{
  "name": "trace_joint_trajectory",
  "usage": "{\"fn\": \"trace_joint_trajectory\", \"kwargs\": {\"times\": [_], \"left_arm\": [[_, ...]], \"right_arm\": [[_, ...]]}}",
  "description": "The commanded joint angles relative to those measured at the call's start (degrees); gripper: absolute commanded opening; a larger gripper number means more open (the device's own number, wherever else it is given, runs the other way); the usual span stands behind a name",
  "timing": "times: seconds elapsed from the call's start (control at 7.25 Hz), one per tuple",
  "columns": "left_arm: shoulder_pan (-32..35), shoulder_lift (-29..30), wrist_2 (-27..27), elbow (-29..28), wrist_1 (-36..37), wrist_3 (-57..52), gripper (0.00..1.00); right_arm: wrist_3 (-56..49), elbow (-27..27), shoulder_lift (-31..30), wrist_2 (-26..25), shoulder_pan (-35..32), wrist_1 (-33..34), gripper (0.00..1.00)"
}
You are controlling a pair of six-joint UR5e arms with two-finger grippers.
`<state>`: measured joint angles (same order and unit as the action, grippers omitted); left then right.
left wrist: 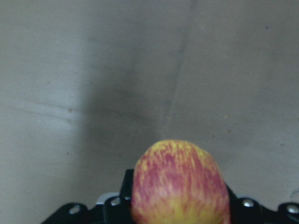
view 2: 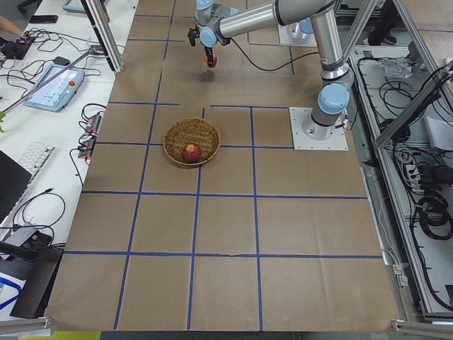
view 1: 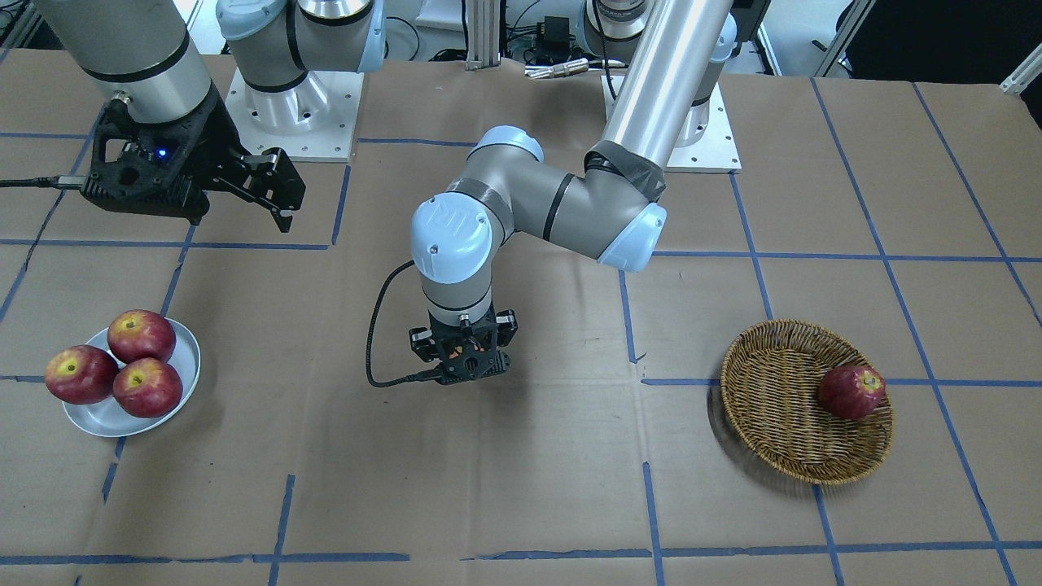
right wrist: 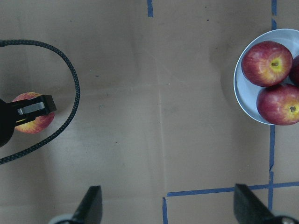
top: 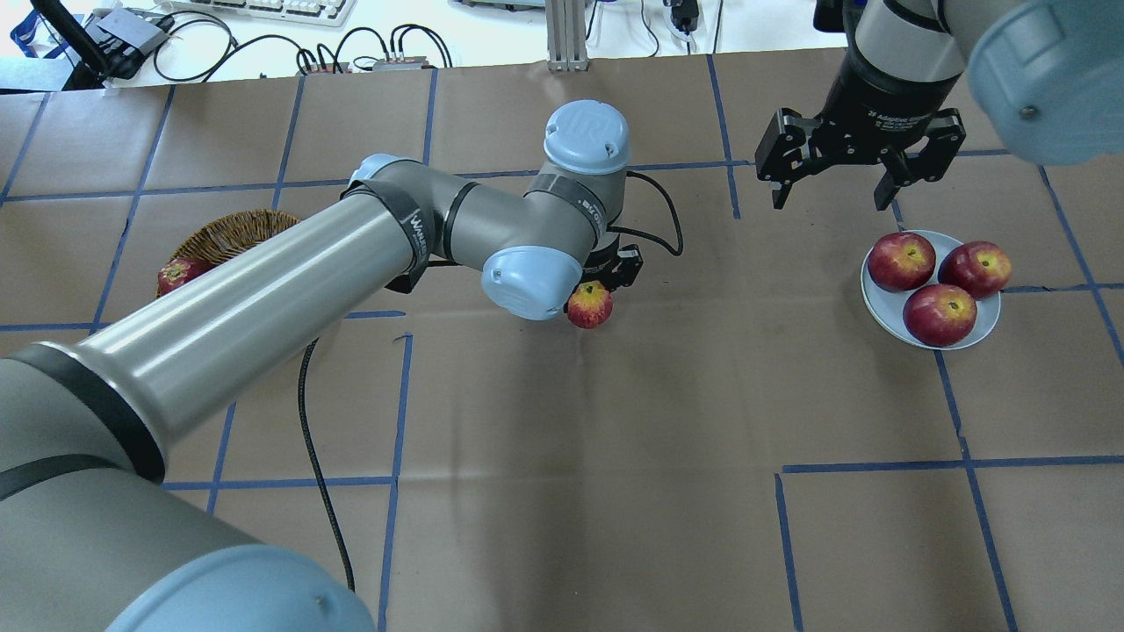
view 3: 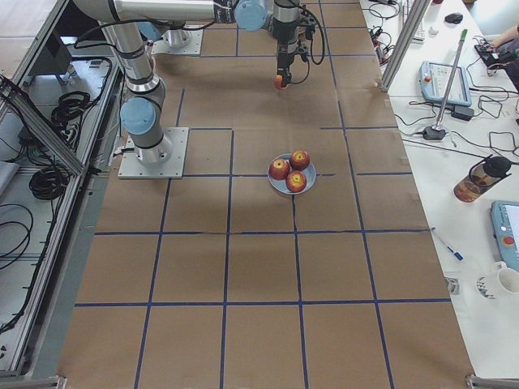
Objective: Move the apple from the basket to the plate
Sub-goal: 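Lift the apple with the left gripper and carry it toward the table center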
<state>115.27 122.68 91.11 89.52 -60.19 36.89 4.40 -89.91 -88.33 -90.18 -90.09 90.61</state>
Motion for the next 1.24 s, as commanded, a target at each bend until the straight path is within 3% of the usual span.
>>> {"fn": "trace_joint_trajectory", "kwargs": {"times": [0.0, 0.55, 0.69, 0.97, 1.1], "left_arm": [[-0.04, 1.32, 0.03, 0.22, 1.21, -0.93, 0.55], [-0.48, 2.13, 0.38, 0.39, 3.68, -1.91, 0.56], [-0.48, 2.21, 0.47, 0.48, 3.68, -1.91, 0.6], [-0.48, 2.13, 0.47, 0.74, 3.68, -1.21, 0.98], [-0.57, 1.69, 0.39, 1.44, 3.59, -1.38, 0.98]], "right_arm": [[0.0, 0.0, 0.0, 0.0, 0.0, 0.0, 1.0], [0.0, 0.0, 0.0, 0.0, 0.0, 0.0, 1.0], [0.0, 0.0, 0.0, 0.0, 0.0, 0.0, 1.0], [0.0, 0.0, 0.0, 0.0, 0.0, 0.0, 1.0], [0.0, 0.0, 0.0, 0.0, 0.0, 0.0, 1.0]]}}
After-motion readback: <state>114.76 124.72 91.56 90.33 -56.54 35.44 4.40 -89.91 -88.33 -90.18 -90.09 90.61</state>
